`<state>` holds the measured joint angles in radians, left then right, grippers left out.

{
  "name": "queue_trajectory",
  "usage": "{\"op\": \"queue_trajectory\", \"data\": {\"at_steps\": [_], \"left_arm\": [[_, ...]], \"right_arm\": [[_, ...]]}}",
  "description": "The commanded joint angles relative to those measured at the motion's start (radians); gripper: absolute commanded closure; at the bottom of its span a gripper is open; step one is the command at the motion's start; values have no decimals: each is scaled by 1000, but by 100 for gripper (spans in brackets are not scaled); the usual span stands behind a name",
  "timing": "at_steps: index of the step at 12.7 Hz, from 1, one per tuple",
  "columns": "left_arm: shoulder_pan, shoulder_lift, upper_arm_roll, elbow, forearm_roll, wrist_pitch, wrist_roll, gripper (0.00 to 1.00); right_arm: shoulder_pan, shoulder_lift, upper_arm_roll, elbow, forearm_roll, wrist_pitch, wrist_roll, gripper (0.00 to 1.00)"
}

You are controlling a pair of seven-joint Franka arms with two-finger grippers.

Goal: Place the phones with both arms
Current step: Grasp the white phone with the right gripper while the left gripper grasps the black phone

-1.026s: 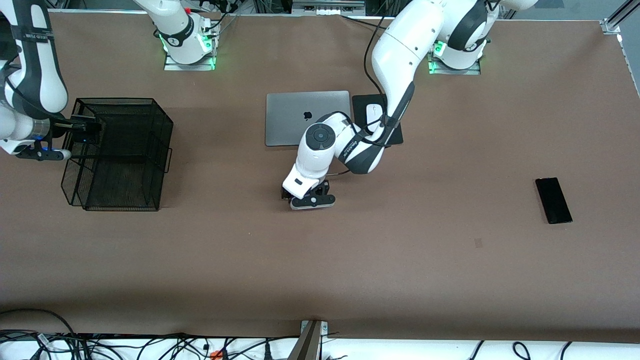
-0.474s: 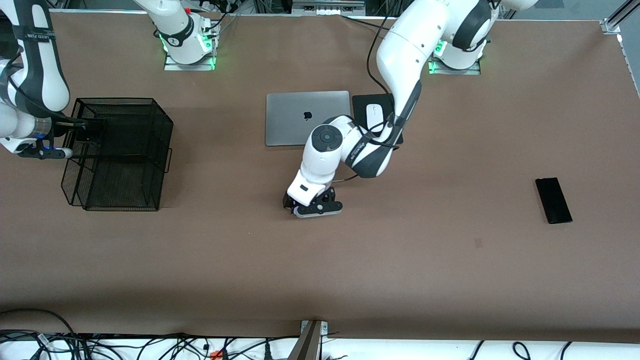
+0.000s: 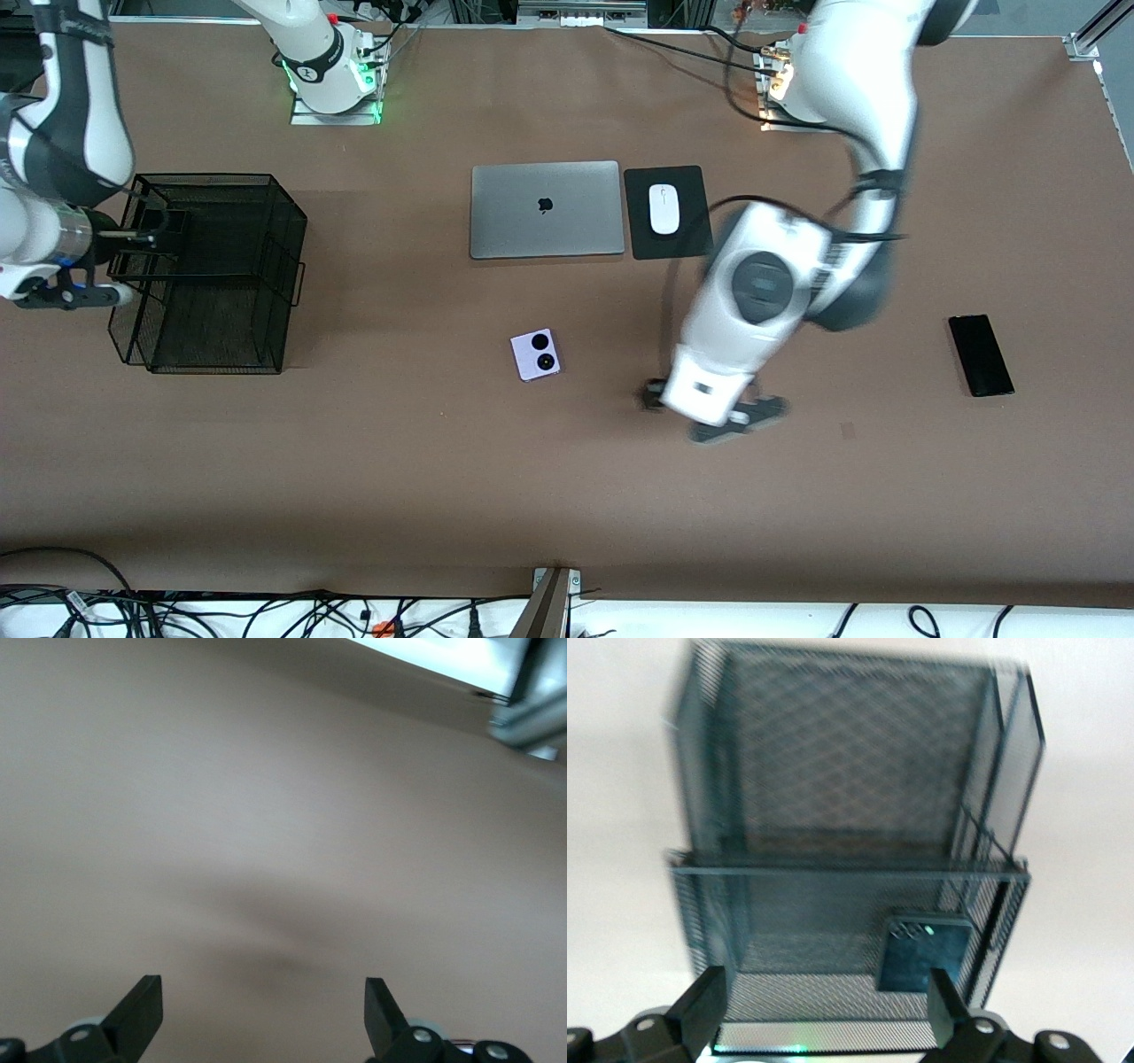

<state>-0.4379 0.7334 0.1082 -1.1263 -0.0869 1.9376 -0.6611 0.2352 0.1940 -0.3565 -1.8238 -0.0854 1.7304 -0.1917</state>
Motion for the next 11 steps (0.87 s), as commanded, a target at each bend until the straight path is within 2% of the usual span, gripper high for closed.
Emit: {"op": "queue_trajectory", "data": {"at_steps": [1, 3, 4, 6, 9, 11], "left_arm": [[158, -182, -24, -243, 16, 7, 244, 0], [282, -236, -22, -297, 18, -5, 365, 0], [339, -241, -22, -297, 18, -32, 438, 0], [465, -239, -24, -299, 44, -62, 625, 0], [579, -212, -24, -323, 102, -31, 789, 0], [646, -210, -24, -412, 102, 91, 860, 0]], "right_arm": [[99, 82, -7, 130, 32, -5, -12, 0], [180, 161, 5, 213, 123, 21, -12, 0], [211, 209, 5, 254, 172, 50, -24, 0], [251, 301, 43, 306, 246, 125, -37, 0], [256, 409, 181, 333, 297, 329, -6, 0], [259, 455, 256, 334, 297, 466, 78, 0]]}}
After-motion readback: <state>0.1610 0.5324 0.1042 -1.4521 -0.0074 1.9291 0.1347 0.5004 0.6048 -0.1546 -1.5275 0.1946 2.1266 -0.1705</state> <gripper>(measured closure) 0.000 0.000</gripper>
